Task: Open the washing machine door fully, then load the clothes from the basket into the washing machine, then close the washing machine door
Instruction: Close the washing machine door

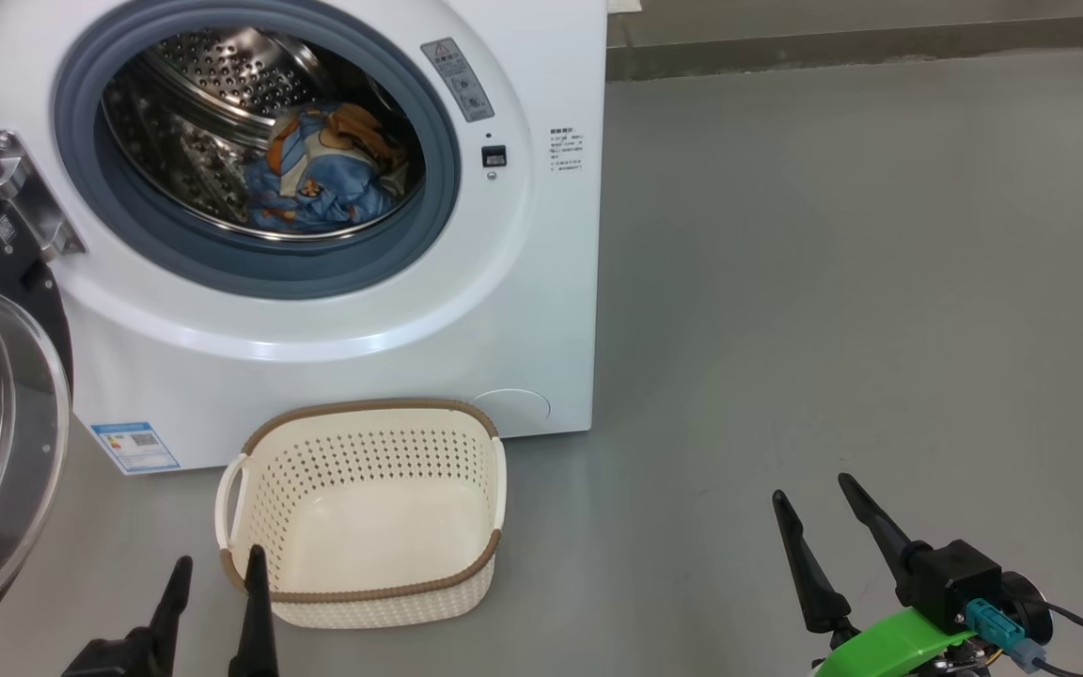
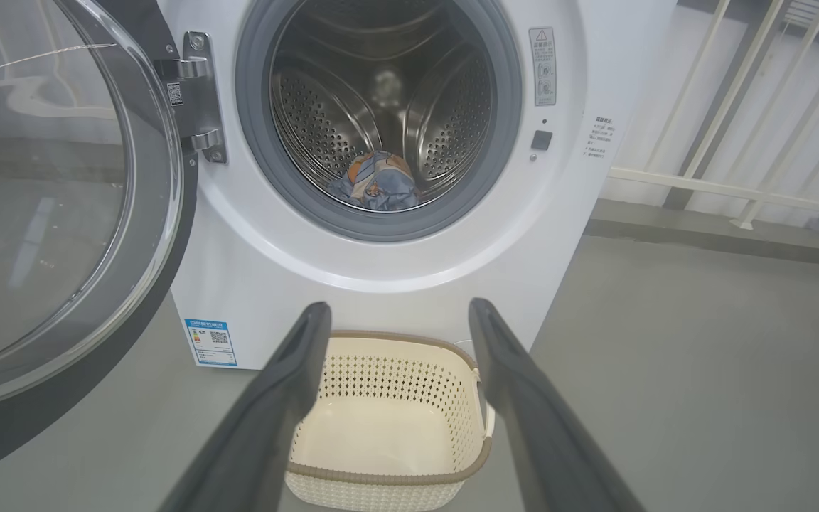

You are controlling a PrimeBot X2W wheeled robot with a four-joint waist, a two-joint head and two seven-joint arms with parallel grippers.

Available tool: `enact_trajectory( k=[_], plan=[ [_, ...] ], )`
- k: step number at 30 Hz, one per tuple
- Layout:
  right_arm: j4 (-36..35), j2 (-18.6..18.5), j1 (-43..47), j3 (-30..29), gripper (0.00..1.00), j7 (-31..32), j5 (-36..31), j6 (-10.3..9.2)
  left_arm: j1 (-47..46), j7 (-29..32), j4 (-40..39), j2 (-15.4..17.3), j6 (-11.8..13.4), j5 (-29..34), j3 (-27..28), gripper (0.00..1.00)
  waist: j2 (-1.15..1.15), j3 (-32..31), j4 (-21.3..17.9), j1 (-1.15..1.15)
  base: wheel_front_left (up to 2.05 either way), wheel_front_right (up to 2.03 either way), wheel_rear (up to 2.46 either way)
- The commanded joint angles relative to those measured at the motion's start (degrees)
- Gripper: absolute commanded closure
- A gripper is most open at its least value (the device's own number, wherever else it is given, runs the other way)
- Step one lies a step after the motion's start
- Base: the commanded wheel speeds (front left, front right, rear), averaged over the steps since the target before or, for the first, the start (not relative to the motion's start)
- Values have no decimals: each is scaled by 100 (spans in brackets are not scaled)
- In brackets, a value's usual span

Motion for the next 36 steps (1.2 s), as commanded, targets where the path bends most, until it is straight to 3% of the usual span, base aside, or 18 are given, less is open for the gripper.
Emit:
enact_trajectory(
  k=[1, 36],
  plan=[
    [-115, -15, -162, 140, 0, -27, -24, 9, -254, -36, -157, 44, 35, 34, 186, 0, 0, -8, -1, 0, 0, 0, 0],
    [-102, -15, -132, 155, 0, -27, 22, 9, -182, -36, -207, 44, 122, 9, 143, 0, 0, -72, 2, 0, 0, 0, 0]
  ],
)
